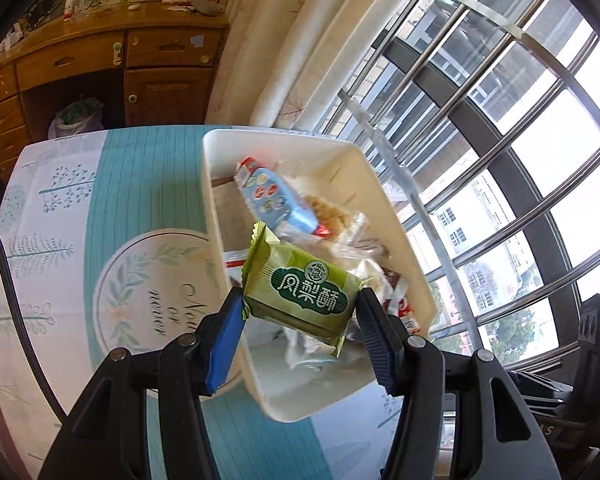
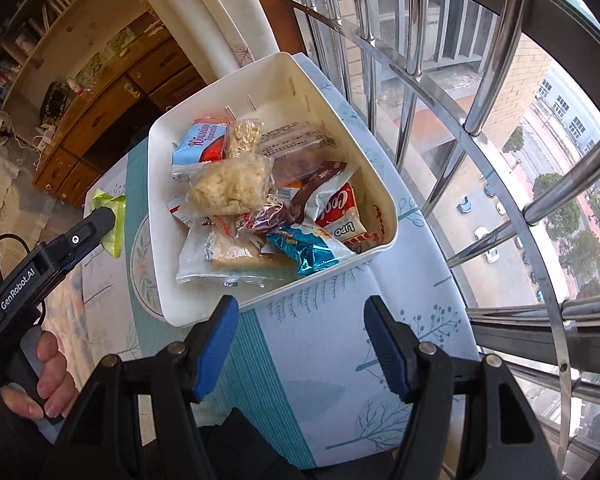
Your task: Organize snacks
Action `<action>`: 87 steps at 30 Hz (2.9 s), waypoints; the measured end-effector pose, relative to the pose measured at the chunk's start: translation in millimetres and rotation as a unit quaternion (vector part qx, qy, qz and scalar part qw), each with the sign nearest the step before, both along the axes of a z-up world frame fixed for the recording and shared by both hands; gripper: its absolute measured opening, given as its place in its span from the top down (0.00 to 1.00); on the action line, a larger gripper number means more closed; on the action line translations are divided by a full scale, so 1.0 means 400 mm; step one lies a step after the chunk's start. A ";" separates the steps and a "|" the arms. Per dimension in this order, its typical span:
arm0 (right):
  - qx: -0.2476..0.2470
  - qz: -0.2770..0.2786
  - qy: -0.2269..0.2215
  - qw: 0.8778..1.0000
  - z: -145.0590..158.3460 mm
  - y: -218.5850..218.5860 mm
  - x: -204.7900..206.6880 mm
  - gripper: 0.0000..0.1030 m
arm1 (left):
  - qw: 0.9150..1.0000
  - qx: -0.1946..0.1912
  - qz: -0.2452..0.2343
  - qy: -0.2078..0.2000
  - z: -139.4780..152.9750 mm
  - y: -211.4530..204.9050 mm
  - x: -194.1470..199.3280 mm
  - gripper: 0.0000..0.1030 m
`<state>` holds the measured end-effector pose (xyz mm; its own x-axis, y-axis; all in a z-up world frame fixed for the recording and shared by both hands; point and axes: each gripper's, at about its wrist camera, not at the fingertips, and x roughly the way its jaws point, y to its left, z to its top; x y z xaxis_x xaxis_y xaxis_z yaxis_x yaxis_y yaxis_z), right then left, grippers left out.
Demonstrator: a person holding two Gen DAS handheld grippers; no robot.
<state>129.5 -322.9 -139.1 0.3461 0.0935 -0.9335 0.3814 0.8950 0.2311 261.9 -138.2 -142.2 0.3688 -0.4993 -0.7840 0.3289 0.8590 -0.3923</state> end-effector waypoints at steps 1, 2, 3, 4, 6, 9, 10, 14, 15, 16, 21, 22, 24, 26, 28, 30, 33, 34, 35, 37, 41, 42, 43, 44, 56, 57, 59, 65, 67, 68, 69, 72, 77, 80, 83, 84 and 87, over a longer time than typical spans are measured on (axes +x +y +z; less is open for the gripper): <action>-0.001 0.005 -0.002 1.000 0.004 -0.007 0.001 0.36 | 1.000 -0.003 0.001 0.000 0.002 -0.014 -0.006 0.46; -0.004 0.010 -0.004 1.000 0.007 -0.015 0.001 0.36 | 1.000 -0.005 0.002 0.000 0.001 -0.024 -0.010 0.46; -0.005 0.013 -0.005 1.000 0.010 -0.021 0.000 0.36 | 1.000 -0.005 0.003 0.000 0.000 -0.031 -0.013 0.46; -0.005 0.016 -0.007 1.000 0.012 -0.029 0.001 0.36 | 1.000 -0.004 0.004 -0.002 0.001 -0.038 -0.016 0.46; -0.006 0.021 -0.007 1.000 0.012 -0.040 0.003 0.36 | 1.000 0.001 0.011 -0.003 0.006 -0.050 -0.025 0.41; -0.005 0.030 -0.006 1.000 0.011 -0.045 0.007 0.36 | 1.000 0.003 0.024 -0.002 0.011 -0.045 -0.033 0.25; -0.004 0.033 -0.006 0.999 0.011 -0.045 0.008 0.36 | 0.999 0.003 0.032 -0.003 0.017 -0.038 -0.038 0.21; -0.003 0.044 -0.005 0.999 0.007 -0.030 0.016 0.31 | 0.998 0.007 0.057 0.003 0.022 0.011 -0.056 0.19; -0.001 0.047 -0.004 0.999 0.006 -0.022 0.016 0.29 | 0.998 0.010 0.064 0.004 0.021 0.028 -0.061 0.19; 0.000 0.049 -0.004 0.999 0.004 -0.014 0.016 0.28 | 0.997 0.013 0.072 0.007 0.019 0.047 -0.067 0.19; 0.004 0.064 0.004 0.998 -0.014 0.056 0.017 0.26 | 0.993 0.024 0.113 0.022 0.003 0.169 -0.104 0.19; 0.004 0.068 0.007 0.998 -0.019 0.076 0.017 0.25 | 0.992 0.028 0.123 0.023 0.000 0.199 -0.115 0.19; 0.006 0.076 0.010 0.997 -0.027 0.111 0.017 0.24 | 0.989 0.038 0.143 0.027 -0.005 0.263 -0.143 0.19; 0.002 0.086 0.011 0.996 -0.034 0.151 0.015 0.24 | 0.983 0.051 0.172 0.032 -0.007 0.340 -0.180 0.19; 0.003 0.089 0.009 0.996 -0.035 0.191 0.009 0.24 | 0.978 0.057 0.196 0.041 -0.010 0.405 -0.213 0.19; 0.009 0.088 0.002 0.996 -0.031 0.227 -0.004 0.24 | 0.973 0.067 0.216 0.047 -0.010 0.471 -0.253 0.19; 0.012 0.096 -0.004 0.995 -0.027 0.284 -0.028 0.24 | 0.964 0.091 0.246 0.042 0.004 0.562 -0.318 0.19; 0.012 0.099 -0.004 0.995 -0.026 0.302 -0.038 0.24 | 0.963 0.097 0.250 0.040 0.012 0.585 -0.335 0.19; 0.014 0.103 -0.004 0.995 -0.026 0.321 -0.050 0.24 | 0.962 0.100 0.253 0.038 0.021 0.606 -0.351 0.19; 0.017 0.109 -0.003 0.994 -0.024 0.351 -0.072 0.20 | 0.961 0.107 0.253 0.034 0.042 0.626 -0.376 0.19; 0.015 0.129 -0.010 0.992 0.003 0.394 -0.108 0.16 | 0.963 0.131 0.232 0.025 0.109 0.611 -0.410 0.19; 0.012 0.136 -0.013 0.991 0.013 0.401 -0.116 0.15 | 0.965 0.130 0.227 0.024 0.125 0.600 -0.416 0.19; 0.010 0.143 -0.017 0.990 0.026 0.406 -0.123 0.14 | 0.967 0.128 0.220 0.021 0.144 0.586 -0.422 0.19; 0.008 0.149 -0.020 0.989 0.038 0.410 -0.127 0.14 | 0.969 0.124 0.212 0.017 0.167 0.567 -0.427 0.19; -0.022 0.186 -0.075 0.980 0.260 0.336 -0.244 0.03 | 0.973 0.133 0.185 -0.041 0.338 0.328 -0.486 0.09; -0.024 0.185 -0.081 0.979 0.275 0.329 -0.254 0.02 | 0.972 0.135 0.185 -0.043 0.342 0.314 -0.491 0.04; -0.033 0.179 -0.094 0.979 0.300 0.316 -0.272 0.00 | 0.972 0.136 0.187 -0.047 0.346 0.290 -0.501 0.01; -0.049 0.167 -0.122 0.977 0.314 0.300 -0.292 0.00 | 0.963 0.161 0.210 -0.058 0.345 0.270 -0.511 0.01; -0.045 0.164 -0.128 0.977 0.313 0.300 -0.293 0.00 | 0.961 0.169 0.213 -0.061 0.337 0.266 -0.512 0.01; -0.048 0.159 -0.136 0.977 0.314 0.299 -0.293 0.00 | 0.959 0.172 0.213 -0.065 0.332 0.262 -0.513 0.01; -0.049 0.155 -0.144 0.976 0.317 0.298 -0.295 0.00 | 0.959 0.174 0.215 -0.065 0.329 0.262 -0.514 0.01; -0.051 0.148 -0.157 0.975 0.314 0.298 -0.293 0.00 | 0.959 0.174 0.215 -0.066 0.317 0.254 -0.515 0.01; -0.036 0.151 -0.146 0.977 0.291 0.296 -0.270 0.00 | 0.952 0.189 0.220 -0.095 0.335 0.241 -0.511 0.01; -0.036 0.156 -0.151 0.976 0.294 0.299 -0.261 0.00 | 0.950 0.189 0.224 -0.105 0.347 0.245 -0.506 0.01; -0.036 0.157 -0.154 0.975 0.296 0.301 -0.260 0.00 | 0.950 0.189 0.224 -0.106 0.349 0.245 -0.501 0.01; -0.036 0.157 -0.153 0.975 0.296 0.301 -0.260 0.00 | 0.950 0.189 0.224 -0.106 0.350 0.245 -0.502 0.01; -0.038 0.161 -0.153 0.974 0.299 0.300 -0.256 0.00 | 0.951 0.187 0.223 -0.106 0.349 0.247 -0.502 0.01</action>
<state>27.0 -202.7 -19.6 0.5741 0.1773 -0.7993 0.0019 0.9760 0.2178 61.0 -39.5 -2.7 0.6473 0.0426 -0.7610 -0.0628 0.9980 0.0024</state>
